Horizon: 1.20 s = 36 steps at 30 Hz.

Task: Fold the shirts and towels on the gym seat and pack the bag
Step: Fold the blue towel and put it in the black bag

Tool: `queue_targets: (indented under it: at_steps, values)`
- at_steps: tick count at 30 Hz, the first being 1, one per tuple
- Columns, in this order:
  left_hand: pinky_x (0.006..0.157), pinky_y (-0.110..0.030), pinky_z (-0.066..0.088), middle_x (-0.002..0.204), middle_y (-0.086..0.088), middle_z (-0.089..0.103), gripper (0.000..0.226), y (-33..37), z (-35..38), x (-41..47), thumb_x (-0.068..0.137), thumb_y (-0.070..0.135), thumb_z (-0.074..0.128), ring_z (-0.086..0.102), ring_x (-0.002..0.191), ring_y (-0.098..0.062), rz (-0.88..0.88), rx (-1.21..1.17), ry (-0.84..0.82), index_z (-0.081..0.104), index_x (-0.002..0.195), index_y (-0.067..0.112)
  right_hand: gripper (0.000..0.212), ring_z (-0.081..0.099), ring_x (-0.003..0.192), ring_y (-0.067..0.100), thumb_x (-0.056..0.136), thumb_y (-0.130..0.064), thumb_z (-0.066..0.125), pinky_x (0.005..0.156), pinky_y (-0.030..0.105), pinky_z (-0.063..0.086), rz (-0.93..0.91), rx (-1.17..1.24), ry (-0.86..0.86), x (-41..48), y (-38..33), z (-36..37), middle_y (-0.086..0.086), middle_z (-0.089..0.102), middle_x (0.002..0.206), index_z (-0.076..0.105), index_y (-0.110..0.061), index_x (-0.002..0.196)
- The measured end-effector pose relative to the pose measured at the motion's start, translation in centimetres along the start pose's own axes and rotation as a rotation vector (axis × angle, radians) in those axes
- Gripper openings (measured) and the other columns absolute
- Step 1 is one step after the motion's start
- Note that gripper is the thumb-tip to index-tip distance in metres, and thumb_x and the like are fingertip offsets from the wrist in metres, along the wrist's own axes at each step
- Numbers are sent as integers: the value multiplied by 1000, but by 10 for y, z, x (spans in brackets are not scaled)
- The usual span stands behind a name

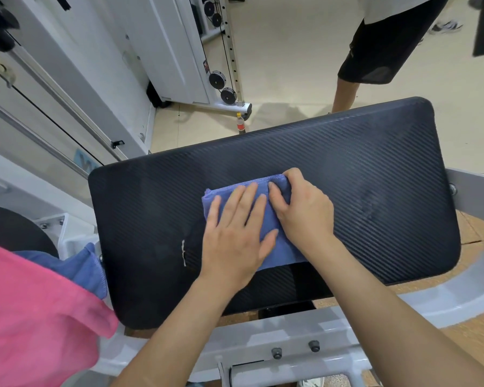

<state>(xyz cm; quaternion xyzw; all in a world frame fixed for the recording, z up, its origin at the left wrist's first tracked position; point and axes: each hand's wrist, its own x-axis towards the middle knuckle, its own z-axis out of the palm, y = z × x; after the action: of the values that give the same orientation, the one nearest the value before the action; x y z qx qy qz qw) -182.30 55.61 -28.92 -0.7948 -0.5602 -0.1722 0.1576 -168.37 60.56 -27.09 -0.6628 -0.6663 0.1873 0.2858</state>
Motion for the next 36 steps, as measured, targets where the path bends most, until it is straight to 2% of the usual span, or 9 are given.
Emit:
queue_targets:
  at_steps: [3,7,9,12,18,24,28,33,36]
  values:
    - [116,-53,20,156,-7,31,64,-8,12,-8,94,51,39,28,144,-22,-42,47,-161,39,147,16,23,57,82,18,92,-34,56,67,34,44,-10,74,-88,-1,0,-22,-3,58,97,50,-22,110]
    - [116,-54,19,158,-7,26,67,-6,13,-7,94,52,32,22,146,-22,-42,61,-202,31,150,16,39,56,109,24,87,-13,56,87,27,44,-421,29,129,-24,-5,-40,9,55,125,56,-9,126]
    - [117,-53,17,160,-6,22,67,-5,11,-7,95,50,28,19,148,-21,-49,59,-223,26,151,15,46,43,133,24,92,-21,51,106,33,37,-603,-88,48,-35,6,-24,11,47,144,50,-7,136]
    - [118,-50,15,159,-6,23,66,-11,5,-8,95,47,34,19,148,-20,-13,-21,-212,29,151,13,62,18,148,14,99,-46,36,114,48,28,-583,-315,-110,-35,36,-2,3,21,160,30,-13,151]
    - [105,-46,42,133,-9,58,38,-14,-10,-41,91,26,63,52,127,-27,102,-224,-8,63,124,6,67,15,148,13,98,-52,28,115,47,21,-571,-423,-98,-28,46,8,1,14,162,24,-13,153]
    - [115,-46,26,159,-7,22,72,-15,5,-67,94,50,42,22,146,-22,131,52,-280,25,151,9,67,17,148,14,96,-51,34,111,52,25,-557,-411,-127,-29,38,-1,2,17,161,28,-14,152]
    - [115,-44,27,158,-5,24,67,-17,8,-66,96,44,43,25,145,-20,131,53,-243,26,150,9,67,31,143,22,87,-47,52,105,45,29,-716,-359,-80,-42,34,-23,9,27,158,40,-17,146]
    - [112,-41,31,154,-4,36,63,-16,0,-60,91,38,49,35,141,-19,113,-11,-205,39,146,11,82,38,138,30,78,-50,65,109,42,36,-834,-482,-274,-54,54,-19,17,33,153,40,-11,146]
    - [111,-42,34,151,-4,40,65,-16,-7,-56,80,23,50,39,138,-21,105,-65,-213,45,143,9,65,42,136,31,83,-35,56,107,43,38,-834,-462,-249,-48,59,-13,18,39,150,47,-7,141]
